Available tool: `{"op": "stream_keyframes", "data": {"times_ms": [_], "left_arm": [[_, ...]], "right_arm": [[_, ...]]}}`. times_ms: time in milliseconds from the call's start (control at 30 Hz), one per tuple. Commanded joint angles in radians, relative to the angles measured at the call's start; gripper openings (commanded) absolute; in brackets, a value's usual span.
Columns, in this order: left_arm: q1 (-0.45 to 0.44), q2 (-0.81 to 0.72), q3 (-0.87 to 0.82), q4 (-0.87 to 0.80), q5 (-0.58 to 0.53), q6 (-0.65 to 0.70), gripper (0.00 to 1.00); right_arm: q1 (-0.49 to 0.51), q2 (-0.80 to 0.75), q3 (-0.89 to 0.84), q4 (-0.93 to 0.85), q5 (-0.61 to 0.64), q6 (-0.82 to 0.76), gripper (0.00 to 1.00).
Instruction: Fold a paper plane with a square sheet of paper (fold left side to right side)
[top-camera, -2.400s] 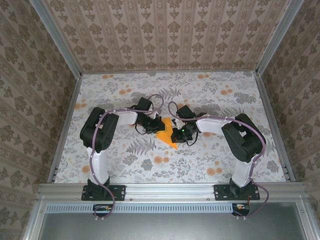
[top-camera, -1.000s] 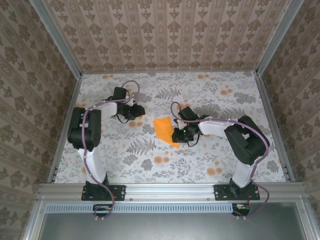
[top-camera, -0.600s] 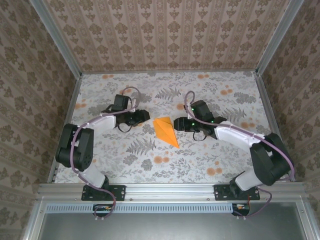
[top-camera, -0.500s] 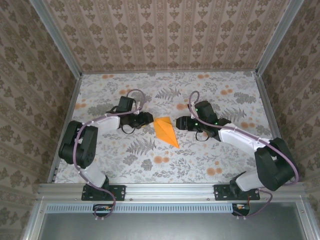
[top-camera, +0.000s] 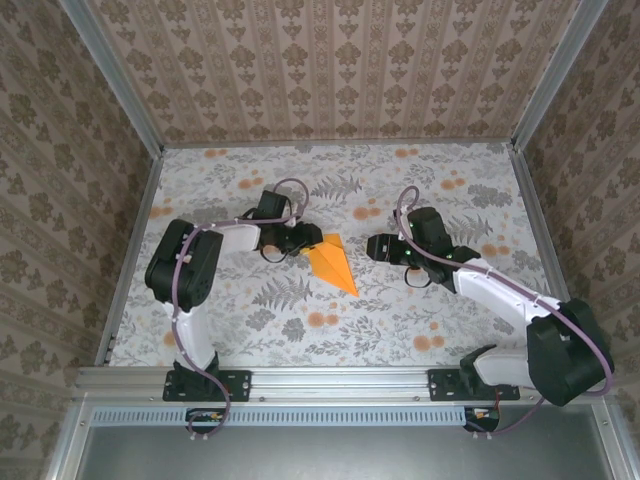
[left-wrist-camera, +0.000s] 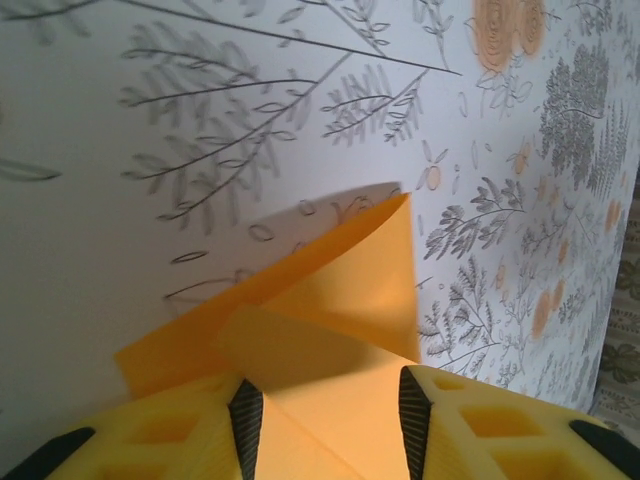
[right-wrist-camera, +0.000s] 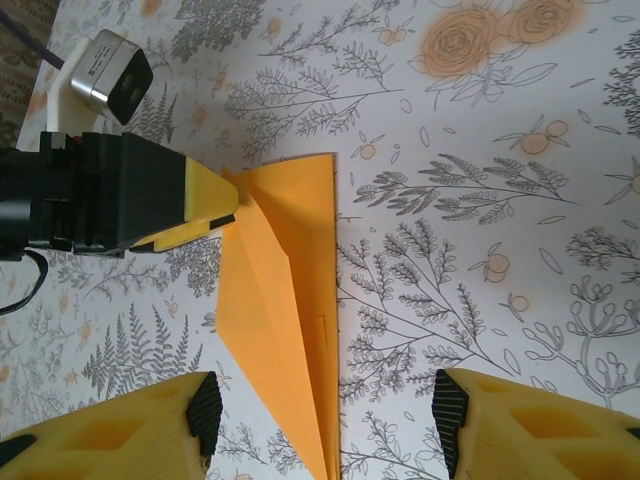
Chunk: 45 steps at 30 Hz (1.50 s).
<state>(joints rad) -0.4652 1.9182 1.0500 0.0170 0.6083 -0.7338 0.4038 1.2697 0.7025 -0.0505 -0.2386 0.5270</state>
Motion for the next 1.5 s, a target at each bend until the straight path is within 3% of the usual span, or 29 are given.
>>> {"op": "stream_keyframes", "data": {"times_ms": [0, 200, 400, 500, 667, 933, 1300, 1467], "left_arm": [[-0.023, 0.036, 0.048, 0.020, 0.028, -0.013, 0.40], [-0.031, 0.039, 0.083, 0.026, 0.064, -0.007, 0.26], [-0.032, -0.016, 0.117, 0.024, 0.078, 0.024, 0.09], [-0.030, -0.066, 0.150, -0.009, 0.087, 0.059, 0.05], [-0.014, -0.170, 0.234, -0.082, 0.120, 0.124, 0.02], [0.038, -0.272, 0.356, -0.082, 0.251, 0.102, 0.01], [0.033, -0.298, 0.357, 0.059, 0.358, -0.026, 0.01], [0.027, -0.298, 0.332, 0.068, 0.363, -0.035, 0.01]], "right_arm": [[-0.019, -0.047, -0.023, -0.003, 0.009, -0.012, 0.61], [-0.062, -0.103, -0.057, 0.028, -0.052, 0.003, 0.68], [-0.129, -0.111, -0.082, 0.124, -0.246, 0.035, 0.90], [-0.153, -0.081, -0.069, 0.156, -0.345, 0.041, 1.00], [-0.165, -0.007, -0.044, 0.270, -0.505, 0.069, 1.00], [-0.160, 0.113, -0.022, 0.635, -0.724, 0.229, 1.00], [-0.097, 0.270, 0.067, 0.910, -0.795, 0.399, 0.99], [-0.099, 0.305, 0.141, 0.957, -0.803, 0.448, 0.83]]}}
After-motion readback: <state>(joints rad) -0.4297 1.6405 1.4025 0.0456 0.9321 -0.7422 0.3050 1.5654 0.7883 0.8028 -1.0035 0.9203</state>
